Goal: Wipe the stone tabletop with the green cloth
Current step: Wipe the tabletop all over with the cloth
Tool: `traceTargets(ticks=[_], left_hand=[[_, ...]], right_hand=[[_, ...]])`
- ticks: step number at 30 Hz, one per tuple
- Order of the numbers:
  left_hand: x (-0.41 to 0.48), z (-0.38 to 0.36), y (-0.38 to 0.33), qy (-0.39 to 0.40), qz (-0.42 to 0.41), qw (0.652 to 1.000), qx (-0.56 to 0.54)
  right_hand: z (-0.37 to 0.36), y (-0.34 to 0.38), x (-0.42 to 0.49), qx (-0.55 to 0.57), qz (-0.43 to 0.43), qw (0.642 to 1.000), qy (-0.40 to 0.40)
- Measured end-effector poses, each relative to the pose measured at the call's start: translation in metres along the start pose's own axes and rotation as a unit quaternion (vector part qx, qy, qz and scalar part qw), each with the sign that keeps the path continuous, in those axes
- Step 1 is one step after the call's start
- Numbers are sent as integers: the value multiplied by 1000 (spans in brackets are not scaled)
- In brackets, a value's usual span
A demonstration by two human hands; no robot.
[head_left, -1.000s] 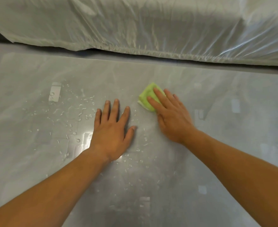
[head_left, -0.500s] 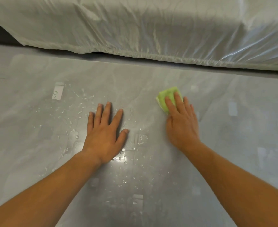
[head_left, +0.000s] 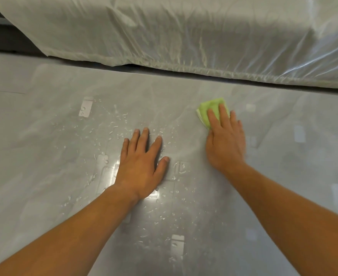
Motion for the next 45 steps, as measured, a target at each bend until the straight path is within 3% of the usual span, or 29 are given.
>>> traceTargets(ticks=[2, 5, 7, 10, 12, 14, 16, 19, 20, 25, 26, 29, 31, 36, 38, 42, 43, 45], left_hand=[[0, 0, -1, -3, 0, 1000, 0], [0, 0, 0, -6, -5, 1000, -2], [-1, -1, 2, -5, -11, 1000, 2], [-3, 0, 5, -5, -26, 1000, -1], [-4, 2, 8, -1, -43, 998, -44], [-7, 5, 14, -4, -55, 995, -85], [-13, 8, 21, -13, -60, 995, -80], [-27, 5, 30, -7, -51, 998, -21], [-31, 3, 31, 4, -50, 999, 0], [-35, -5, 35, 26, -63, 997, 40], [-34, -6, 35, 23, -62, 997, 44], [-34, -7, 37, 27, -71, 996, 45], [-34, -7, 40, 30, -75, 996, 39], [-34, -7, 42, 35, -81, 996, 24], [-33, -6, 41, 34, -78, 996, 8], [-36, -2, 40, 21, -80, 996, -32], [-38, -1, 40, 18, -85, 996, -35], [-45, -1, 40, 20, -91, 995, -31]], right_hand=[[-8, 23, -18, -14, 20, 1000, 0], [-21, 46, -59, -41, 197, 978, 53], [-19, 41, -54, -40, 243, 967, 62], [-10, 33, -14, -40, 141, 989, 29], [-8, 41, 11, -19, 40, 999, 22], [-11, 58, 17, -18, -4, 1000, 10], [-18, 78, 4, -31, 61, 997, 23], [-27, 78, -27, -54, 230, 968, 81], [-25, 68, -27, -59, 236, 966, 85], [-13, 45, -19, -20, -4, 1000, 21], [-18, 56, -30, -21, -4, 1000, 16], [-33, 80, -74, -36, 130, 990, 51], [-32, 65, -83, -49, 169, 982, 68], [-18, 32, -82, -5, -69, 998, 7], [-26, 56, -104, -10, -51, 999, 18], [-35, 69, -137, -36, 125, 989, 67], [-32, 57, -134, -34, 114, 991, 62], [-24, 33, -129, -14, 13, 999, 37]])
Point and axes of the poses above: each hand's wrist, its own x-axis towards the middle knuckle, its own z-axis out of the back of the hand, y = z × x, the point moved 5 cm from there along x, towards the middle knuckle, and after that the axes turned 2 degrees about -z, right-handed, at the moved point
